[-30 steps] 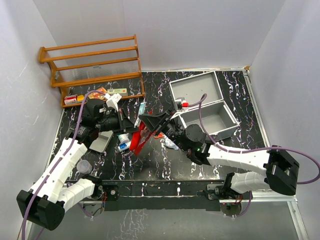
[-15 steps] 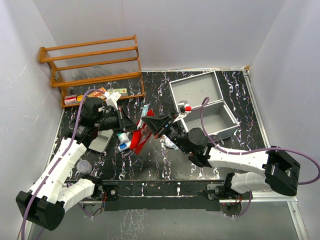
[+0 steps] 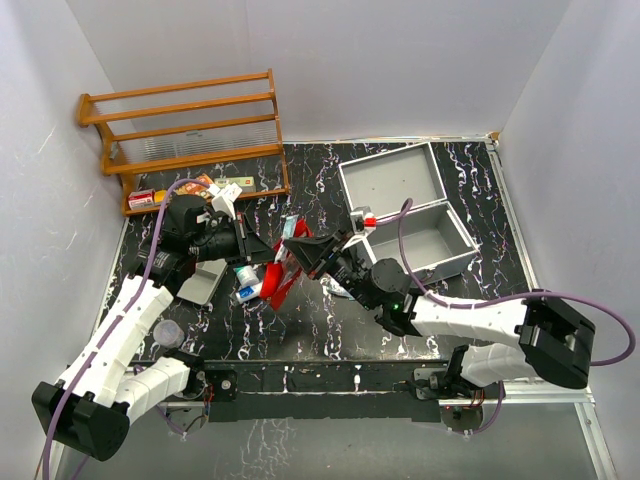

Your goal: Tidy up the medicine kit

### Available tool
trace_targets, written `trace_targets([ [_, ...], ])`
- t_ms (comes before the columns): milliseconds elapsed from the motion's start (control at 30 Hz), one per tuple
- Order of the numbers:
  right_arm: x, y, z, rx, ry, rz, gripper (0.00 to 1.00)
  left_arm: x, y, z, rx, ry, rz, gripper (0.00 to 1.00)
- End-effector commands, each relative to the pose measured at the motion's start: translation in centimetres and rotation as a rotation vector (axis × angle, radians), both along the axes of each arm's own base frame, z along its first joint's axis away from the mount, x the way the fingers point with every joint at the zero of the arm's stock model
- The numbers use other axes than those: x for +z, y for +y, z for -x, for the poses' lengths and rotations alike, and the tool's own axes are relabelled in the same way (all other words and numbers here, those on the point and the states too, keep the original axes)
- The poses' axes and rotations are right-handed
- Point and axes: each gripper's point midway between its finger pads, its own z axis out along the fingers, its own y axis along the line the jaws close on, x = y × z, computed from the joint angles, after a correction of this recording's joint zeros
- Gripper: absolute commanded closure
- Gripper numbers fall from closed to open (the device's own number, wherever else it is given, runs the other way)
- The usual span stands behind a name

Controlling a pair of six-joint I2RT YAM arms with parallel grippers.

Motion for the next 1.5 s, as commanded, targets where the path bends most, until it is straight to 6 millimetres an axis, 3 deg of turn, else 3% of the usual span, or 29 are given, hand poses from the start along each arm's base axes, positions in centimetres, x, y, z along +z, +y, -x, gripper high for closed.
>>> trace_targets([
  [0,0.9,-0.1,0.1,-0.003,-0.052,-0.041,1.0,2.9,-0.6,0.4,-0.035,-0.054,0.057,1.0],
  [500,-0.3,0.7,1.3,0.081,-0.043,-0.069,1.0,3.4,-0.5,0.2,-0.023,-0.07,0.06,1.0],
  [700,-0.6,0.7,1.9,0.116,-0.003,-0.068,0.85,3.4,-0.6,-0.1,-0.018,-0.074,0.057,1.0],
  [933,-0.7,-1.1,-0.2,-0.028,0.142,-0.035,0.54,2.6,-0.3,-0.4,-0.004,-0.074,0.032,1.0],
  [1200,-1.5,-1.7,-0.2,-0.059,0.264,0.063,0.44,0.6,0.0,-1.6,0.026,-0.067,-0.018,1.0],
  [1467,-3.7,-1.1,-0.5,-0.075,0.404,0.112,0.44,-0.3,-0.3,-2.0,0.009,-0.063,-0.018,1.0],
])
